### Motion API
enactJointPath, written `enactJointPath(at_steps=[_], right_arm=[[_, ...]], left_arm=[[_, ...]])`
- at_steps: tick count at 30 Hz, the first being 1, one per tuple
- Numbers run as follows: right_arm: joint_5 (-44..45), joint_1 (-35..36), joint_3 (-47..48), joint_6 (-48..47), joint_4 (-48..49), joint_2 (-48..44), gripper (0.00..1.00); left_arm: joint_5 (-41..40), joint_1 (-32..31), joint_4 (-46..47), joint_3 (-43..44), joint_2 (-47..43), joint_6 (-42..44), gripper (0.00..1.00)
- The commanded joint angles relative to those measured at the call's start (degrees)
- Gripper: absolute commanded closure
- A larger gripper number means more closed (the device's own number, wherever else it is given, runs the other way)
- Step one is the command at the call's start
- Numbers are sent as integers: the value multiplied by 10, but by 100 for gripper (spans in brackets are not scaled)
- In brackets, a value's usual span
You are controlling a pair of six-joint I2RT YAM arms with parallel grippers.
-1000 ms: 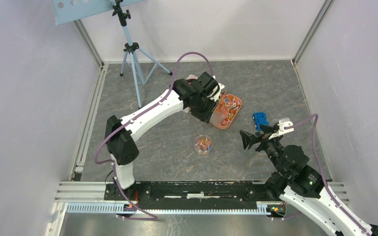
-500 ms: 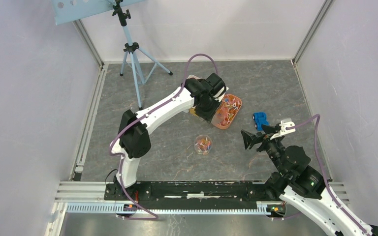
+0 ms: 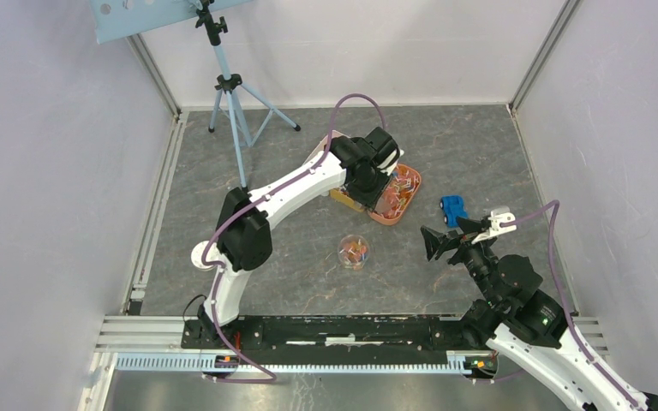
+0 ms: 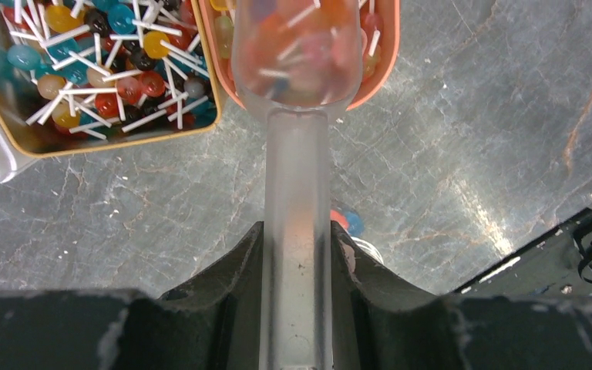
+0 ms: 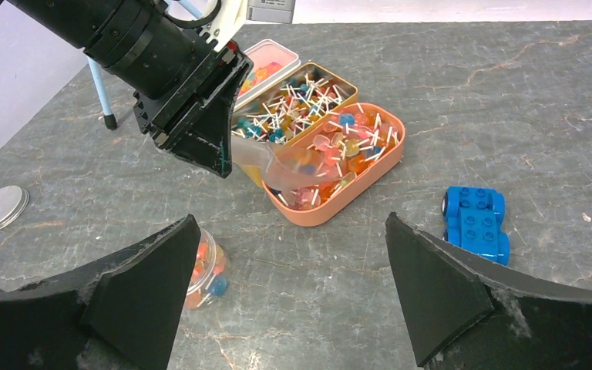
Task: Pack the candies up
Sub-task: Scoop the fake candies from the storage box.
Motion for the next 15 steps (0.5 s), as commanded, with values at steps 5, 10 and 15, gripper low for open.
enactJointPath(at_steps=[5,10,15], right_arm=[[1,2,8,4,11,-5,2],[2,2,5,5,13,-6,2],[3,2,5,5,11,-3,2]], left_arm=[[-42,3,66,-37,-20,-2,98],[-43,4,80,-51,-19,-4,98],[-48,4,104,-80,-30,-7,98]])
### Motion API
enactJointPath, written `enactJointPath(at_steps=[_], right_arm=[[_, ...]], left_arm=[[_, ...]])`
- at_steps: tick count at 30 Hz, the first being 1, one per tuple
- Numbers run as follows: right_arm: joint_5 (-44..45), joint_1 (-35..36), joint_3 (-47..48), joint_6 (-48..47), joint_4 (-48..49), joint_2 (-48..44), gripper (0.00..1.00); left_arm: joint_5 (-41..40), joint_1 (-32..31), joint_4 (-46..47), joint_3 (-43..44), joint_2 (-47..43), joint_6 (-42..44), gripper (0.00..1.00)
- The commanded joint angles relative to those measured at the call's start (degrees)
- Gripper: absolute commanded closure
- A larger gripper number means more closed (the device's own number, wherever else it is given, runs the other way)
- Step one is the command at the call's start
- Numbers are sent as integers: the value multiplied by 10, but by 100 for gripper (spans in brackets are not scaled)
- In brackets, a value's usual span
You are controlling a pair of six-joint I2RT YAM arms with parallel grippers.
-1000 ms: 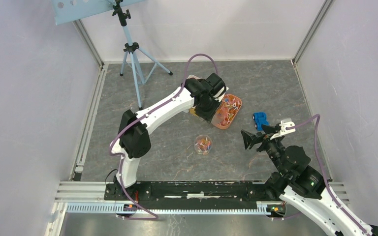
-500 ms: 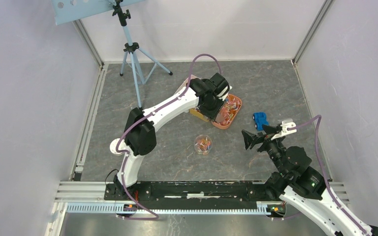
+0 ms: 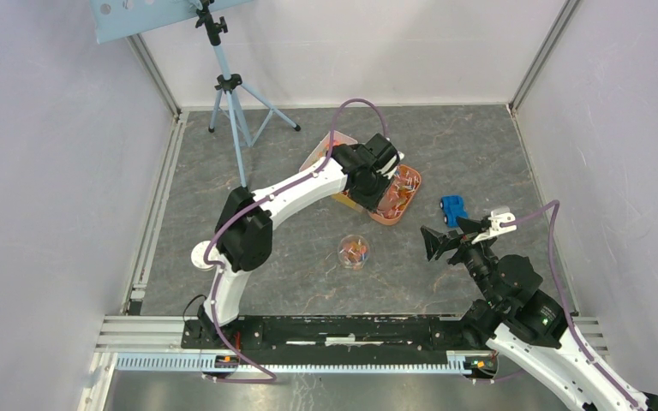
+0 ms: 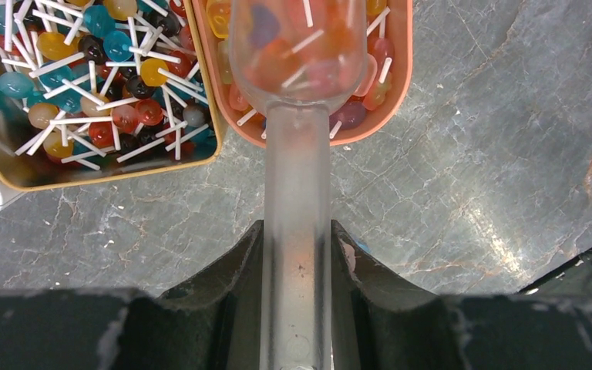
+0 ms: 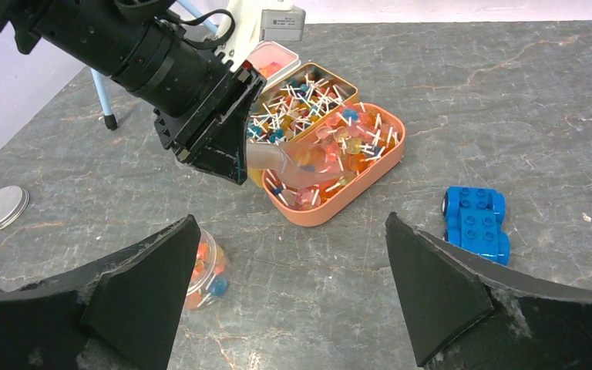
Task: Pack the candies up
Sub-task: Scoop the fake candies from the storage box.
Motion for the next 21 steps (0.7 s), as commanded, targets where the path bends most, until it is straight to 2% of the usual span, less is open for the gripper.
enactJointPath(at_steps=[1,21], right_arm=[[3,1,4,5,12,-3,2],[0,1,0,3,21,6,2]], left_arm=[[-35,4,33,-33,-30,-7,98],[-45,4,194,-223,-117,-3,98]])
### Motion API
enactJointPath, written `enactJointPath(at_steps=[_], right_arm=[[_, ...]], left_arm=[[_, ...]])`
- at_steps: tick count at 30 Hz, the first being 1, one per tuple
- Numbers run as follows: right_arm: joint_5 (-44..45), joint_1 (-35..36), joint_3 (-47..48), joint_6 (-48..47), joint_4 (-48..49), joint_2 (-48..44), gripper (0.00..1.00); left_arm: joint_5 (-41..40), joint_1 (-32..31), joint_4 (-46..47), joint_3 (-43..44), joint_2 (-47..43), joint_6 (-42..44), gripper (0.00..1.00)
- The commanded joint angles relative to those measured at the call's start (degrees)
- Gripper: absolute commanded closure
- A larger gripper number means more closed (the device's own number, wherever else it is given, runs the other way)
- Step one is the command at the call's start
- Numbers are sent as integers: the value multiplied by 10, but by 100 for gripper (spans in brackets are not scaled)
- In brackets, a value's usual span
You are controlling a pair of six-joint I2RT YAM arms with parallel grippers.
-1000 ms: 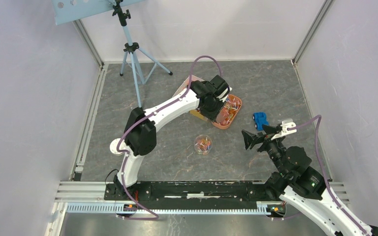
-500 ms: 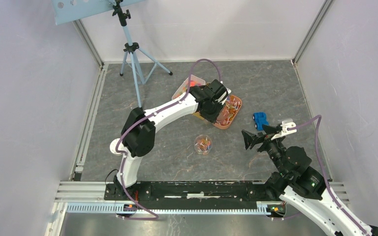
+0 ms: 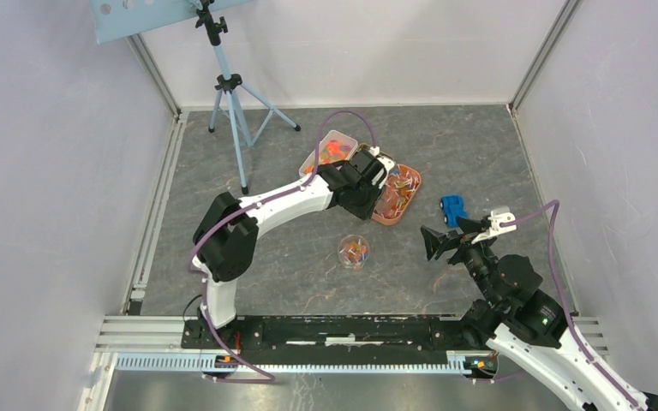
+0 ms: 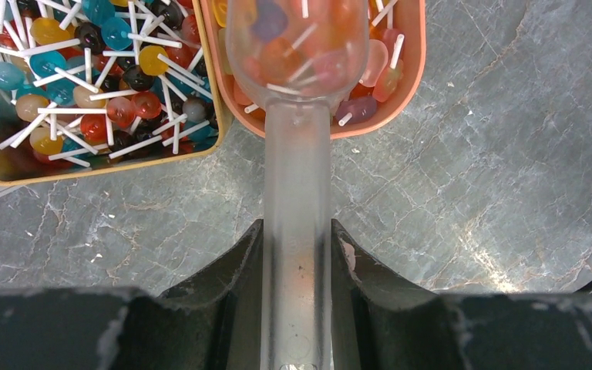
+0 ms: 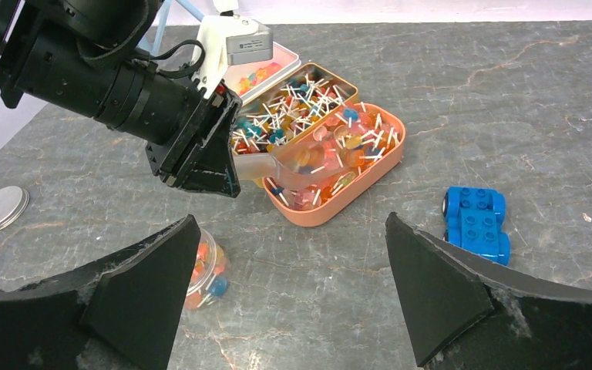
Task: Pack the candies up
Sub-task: Scoop the fake candies from the storage box.
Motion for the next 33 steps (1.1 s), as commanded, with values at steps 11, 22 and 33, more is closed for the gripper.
enactJointPath(at_steps=[11,22,33], right_arm=[[-2,1,3,2,24,12,2],[3,2,12,0,16,14,2],[-3,2,15,1,19,22,2]], left_arm=[[-48,5,106,-93,-38,0,98],[-52,5,189,-152,-75,-3,98],[-58,5,231,-210,-112,-10,98]])
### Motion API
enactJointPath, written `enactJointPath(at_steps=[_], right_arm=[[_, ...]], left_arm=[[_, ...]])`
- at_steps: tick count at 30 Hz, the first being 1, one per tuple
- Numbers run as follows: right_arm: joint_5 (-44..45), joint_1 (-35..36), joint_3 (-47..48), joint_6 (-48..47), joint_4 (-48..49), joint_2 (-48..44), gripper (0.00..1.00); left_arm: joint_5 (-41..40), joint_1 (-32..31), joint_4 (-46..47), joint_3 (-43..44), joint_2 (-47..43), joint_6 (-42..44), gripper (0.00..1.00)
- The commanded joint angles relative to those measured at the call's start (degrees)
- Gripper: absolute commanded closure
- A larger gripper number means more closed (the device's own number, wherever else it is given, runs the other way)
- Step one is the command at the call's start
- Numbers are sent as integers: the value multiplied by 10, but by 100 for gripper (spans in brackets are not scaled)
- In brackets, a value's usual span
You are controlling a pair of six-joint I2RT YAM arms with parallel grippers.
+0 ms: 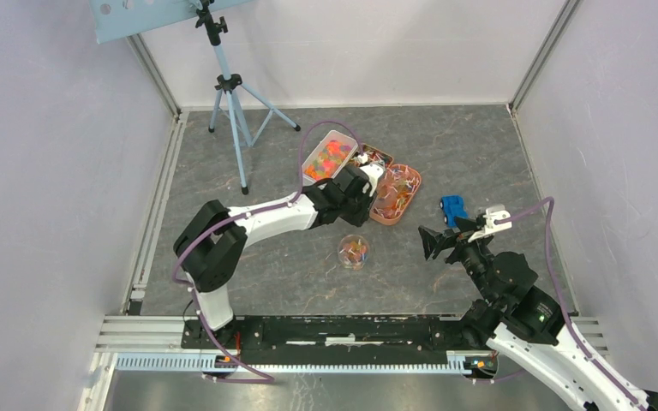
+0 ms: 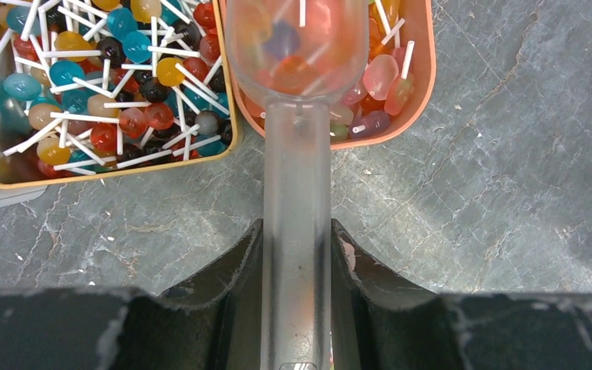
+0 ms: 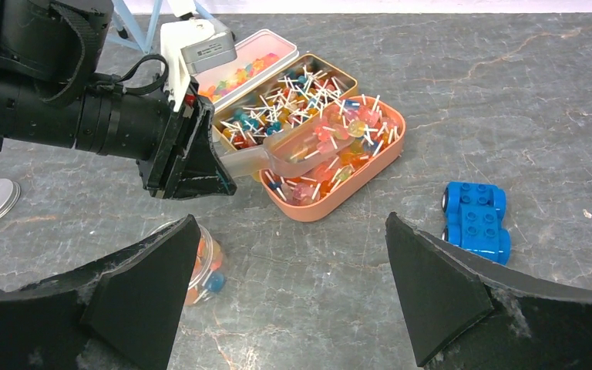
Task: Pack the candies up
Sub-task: Scoop the fake candies from the storage box, then place the fake candies in the packing bottle.
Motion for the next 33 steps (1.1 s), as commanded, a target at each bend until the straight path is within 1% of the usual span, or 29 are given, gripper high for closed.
enactJointPath(at_steps=[1,6,15,18,23,33], right_arm=[[-2,2,14,1,17,3,2],[-6,2,13,4,18,3,2],[-6,2,8,6,17,5,2],[3,1,7,2,10,4,2],[9,2,9,0,10,1,2],[9,2,3,1,10,3,2]], left_arm=[[-43,4,13,-25,-36,-9,98],[-46,5,49,-54,-59,-2,98],[-47,4,80,-89,-108,11,98],[-49,4,60,-83,-120,19,98],[-62,4,56,-98,-168,25,98],[-76,4,-8,-111,-266,28,98]])
